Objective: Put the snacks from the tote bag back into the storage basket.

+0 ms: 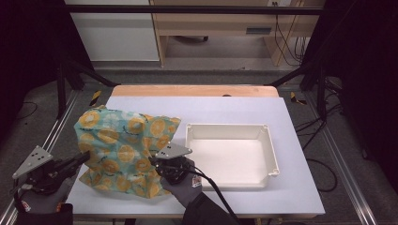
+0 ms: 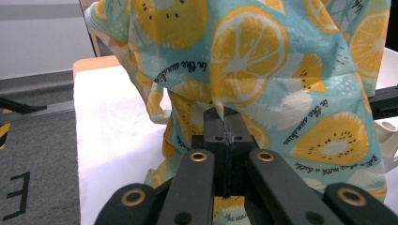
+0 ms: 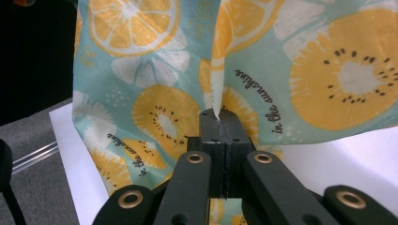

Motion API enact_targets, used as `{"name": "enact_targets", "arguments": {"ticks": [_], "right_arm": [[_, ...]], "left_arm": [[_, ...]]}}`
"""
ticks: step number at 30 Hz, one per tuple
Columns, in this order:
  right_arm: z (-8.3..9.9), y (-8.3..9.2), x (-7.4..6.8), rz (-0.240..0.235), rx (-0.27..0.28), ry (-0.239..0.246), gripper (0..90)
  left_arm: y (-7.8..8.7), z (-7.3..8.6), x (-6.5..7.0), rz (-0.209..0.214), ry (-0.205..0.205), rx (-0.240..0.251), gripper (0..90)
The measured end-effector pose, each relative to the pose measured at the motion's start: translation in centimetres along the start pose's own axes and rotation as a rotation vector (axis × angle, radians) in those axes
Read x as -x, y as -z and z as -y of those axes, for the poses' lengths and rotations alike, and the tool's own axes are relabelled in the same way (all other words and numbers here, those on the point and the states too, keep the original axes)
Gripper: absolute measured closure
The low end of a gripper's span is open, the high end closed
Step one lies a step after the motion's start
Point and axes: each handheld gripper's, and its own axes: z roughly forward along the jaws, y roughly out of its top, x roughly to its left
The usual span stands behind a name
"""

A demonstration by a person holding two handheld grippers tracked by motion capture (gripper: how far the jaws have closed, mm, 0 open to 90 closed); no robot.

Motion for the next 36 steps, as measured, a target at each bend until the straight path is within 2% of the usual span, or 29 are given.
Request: {"name": "enact_targets", "arguments": {"ticks": [9, 13, 19, 20, 23, 24, 25, 26, 27, 28, 29, 32, 35, 36], "right_arm": [[0.7, -0.5, 0.2, 0.002, -0.033, -0.014, 89.2], [0.8, -0.5, 0.3, -0.006, -0.038, -0.020, 86.3], [-0.2, 0.9, 0.4, -0.007, 0.025, -0.017, 79.3], [-0.7, 1.7, 0.5, -0.001, 0.059, -0.012, 76.9], [-1.4, 2.6, 0.6, 0.005, 0.094, -0.011, 73.8], [-2.1, 3.4, 0.6, 0.013, 0.126, -0.010, 69.2], [-2.1, 3.4, 0.6, 0.013, 0.126, -0.010, 69.2], [-2.9, 4.0, 0.6, 0.027, 0.156, -0.001, 63.8], [-2.9, 4.0, 0.6, 0.027, 0.156, -0.001, 63.8], [-3.6, 4.3, 0.7, 0.043, 0.179, 0.016, 60.0], [-3.6, 4.3, 0.7, 0.043, 0.179, 0.016, 60.0], [-4.9, 3.8, 0.7, 0.070, 0.197, 0.035, 51.1], [-5.2, 3.1, 0.8, 0.077, 0.190, 0.036, 51.1], [-5.4, 2.5, 0.8, 0.072, 0.178, 0.028, 53.6]], "left_arm": [[-0.1, 0.3, -0.1, -0.002, 0.001, -0.011, 90.0], [-0.2, 0.4, -0.1, -0.002, 0.003, -0.014, 90.0], [-0.2, 0.4, -0.1, -0.001, 0.001, -0.016, 90.0], [-0.2, 0.4, -0.1, -0.001, 0.002, -0.016, 90.0], [-0.2, 0.4, -0.1, -0.001, 0.003, -0.015, 90.0], [-0.2, 0.4, -0.1, 0.000, 0.004, -0.015, 90.0], [-0.2, 0.4, -0.1, 0.000, 0.004, -0.015, 90.0], [-0.2, 0.3, -0.1, 0.000, 0.002, -0.016, 90.0], [-0.2, 0.3, -0.1, 0.000, 0.002, -0.016, 90.0], [-0.2, 0.3, 0.0, 0.001, 0.002, -0.016, 90.0], [-0.2, 0.3, 0.0, 0.001, 0.002, -0.016, 90.0], [-0.2, 0.3, -0.1, 0.000, 0.003, -0.014, 90.0], [-0.2, 0.3, -0.1, 0.000, 0.005, -0.012, 90.0], [-0.1, 0.3, -0.1, 0.001, 0.003, -0.012, 90.0]]}}
